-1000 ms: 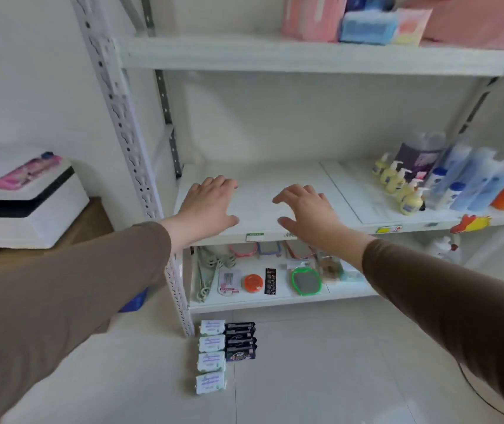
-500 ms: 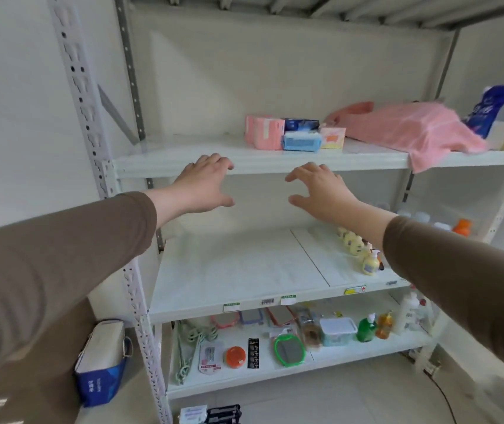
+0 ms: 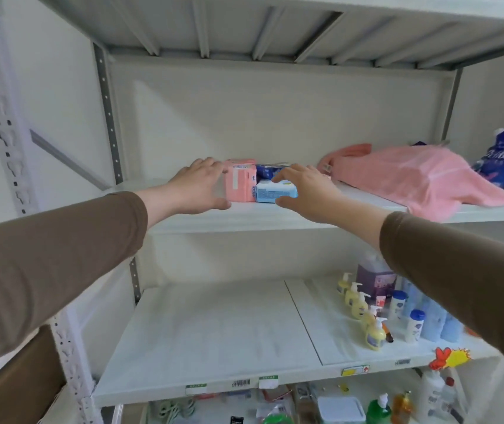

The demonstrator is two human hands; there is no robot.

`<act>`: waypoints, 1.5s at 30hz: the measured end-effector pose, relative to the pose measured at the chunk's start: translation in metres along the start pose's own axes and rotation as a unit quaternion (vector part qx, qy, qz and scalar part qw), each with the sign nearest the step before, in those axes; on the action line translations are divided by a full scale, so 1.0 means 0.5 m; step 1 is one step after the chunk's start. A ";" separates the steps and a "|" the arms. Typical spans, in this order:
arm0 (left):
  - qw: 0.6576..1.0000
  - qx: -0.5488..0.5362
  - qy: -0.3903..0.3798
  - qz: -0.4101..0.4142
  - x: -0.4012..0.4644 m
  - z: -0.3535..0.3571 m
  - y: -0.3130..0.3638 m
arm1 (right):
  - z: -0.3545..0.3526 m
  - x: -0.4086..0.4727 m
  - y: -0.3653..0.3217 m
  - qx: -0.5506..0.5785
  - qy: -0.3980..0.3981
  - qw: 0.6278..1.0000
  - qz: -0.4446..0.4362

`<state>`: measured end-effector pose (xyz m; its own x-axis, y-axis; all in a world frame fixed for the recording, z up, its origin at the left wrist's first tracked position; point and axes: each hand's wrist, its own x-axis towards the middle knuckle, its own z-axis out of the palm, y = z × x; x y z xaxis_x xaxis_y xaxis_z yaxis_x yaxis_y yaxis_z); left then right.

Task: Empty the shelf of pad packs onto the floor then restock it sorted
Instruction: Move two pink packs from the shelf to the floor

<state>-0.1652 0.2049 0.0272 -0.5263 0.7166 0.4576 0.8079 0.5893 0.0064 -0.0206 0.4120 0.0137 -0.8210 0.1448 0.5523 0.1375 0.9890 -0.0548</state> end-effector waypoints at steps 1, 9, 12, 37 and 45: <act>1.000 0.000 0.001 -0.008 0.017 0.004 -0.002 | 0.006 0.020 0.013 0.004 -0.001 1.000 -0.003; 0.999 0.014 -0.005 -0.044 0.160 0.051 -0.032 | 0.065 0.187 0.076 0.026 -0.008 1.000 -0.002; 0.999 0.012 0.002 -0.038 0.213 0.069 -0.038 | 0.075 0.240 0.093 0.031 -0.007 1.000 0.002; 0.983 -0.038 -0.105 -0.146 0.376 0.132 -0.189 | 0.229 0.653 0.184 0.017 -0.248 0.968 -0.025; 0.968 -0.044 -0.154 -0.195 0.354 0.099 -0.263 | 0.266 0.686 0.153 -0.042 -0.298 0.953 -0.033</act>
<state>-0.3776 0.2729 0.0631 -0.8383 0.5321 0.1193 0.5451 0.8123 0.2073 -0.3654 0.5416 0.0886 -0.9949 0.0983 -0.0207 0.0973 0.9942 0.0452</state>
